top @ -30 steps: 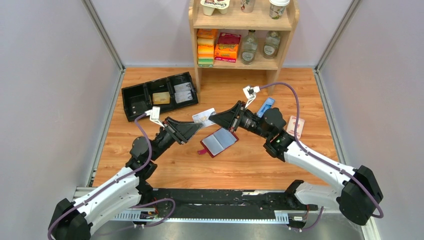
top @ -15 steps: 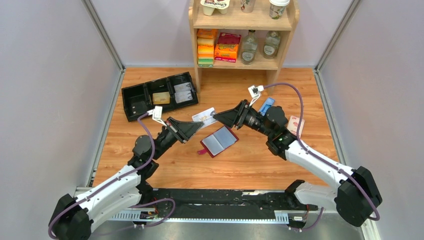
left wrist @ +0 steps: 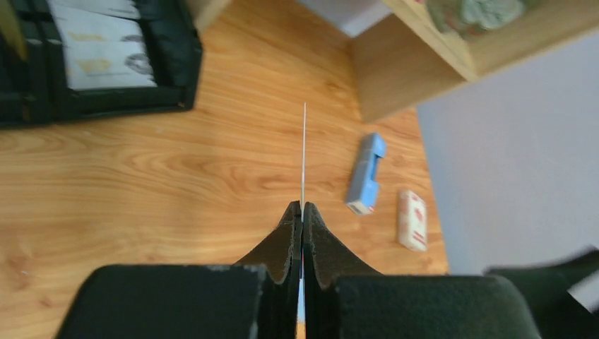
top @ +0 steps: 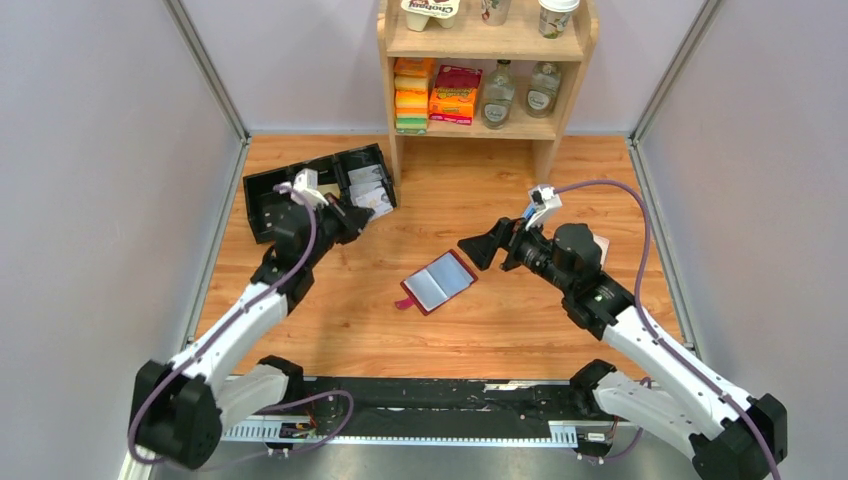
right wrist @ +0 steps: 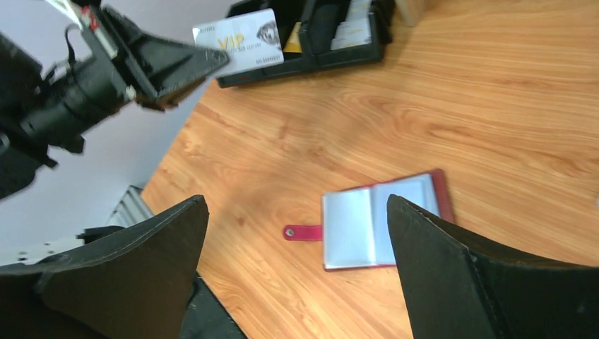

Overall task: Take the credit cards out of the card holder
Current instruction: Place the credit card in the storage box, then remove the credit card from the card holder.

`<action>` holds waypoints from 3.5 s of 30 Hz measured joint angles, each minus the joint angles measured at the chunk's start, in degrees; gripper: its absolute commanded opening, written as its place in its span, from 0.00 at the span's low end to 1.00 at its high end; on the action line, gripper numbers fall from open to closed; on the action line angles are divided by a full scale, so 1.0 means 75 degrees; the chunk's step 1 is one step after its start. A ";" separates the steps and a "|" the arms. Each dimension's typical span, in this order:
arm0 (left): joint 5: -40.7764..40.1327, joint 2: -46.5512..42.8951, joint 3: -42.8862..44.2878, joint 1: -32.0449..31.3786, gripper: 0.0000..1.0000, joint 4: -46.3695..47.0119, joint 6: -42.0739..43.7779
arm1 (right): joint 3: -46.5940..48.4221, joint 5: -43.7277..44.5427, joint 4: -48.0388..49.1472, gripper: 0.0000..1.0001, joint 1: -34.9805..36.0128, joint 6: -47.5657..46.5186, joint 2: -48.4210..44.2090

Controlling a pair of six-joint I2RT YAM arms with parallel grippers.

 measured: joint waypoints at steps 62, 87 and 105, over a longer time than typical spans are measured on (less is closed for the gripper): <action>-0.0868 0.3625 0.4590 -0.0612 0.51 -0.4613 0.1478 | -0.0020 0.1871 -0.1399 0.90 0.0117 -0.0702 0.0609; -0.0729 0.4654 0.2022 -0.3159 0.31 -0.3092 0.1501 | 0.2605 0.0778 -0.3436 0.64 0.0490 -0.0714 0.5823; -0.0944 0.4223 0.0901 -0.3168 0.29 -0.2273 0.1279 | 0.2926 0.0845 -0.3689 0.56 0.0921 -0.1227 0.6505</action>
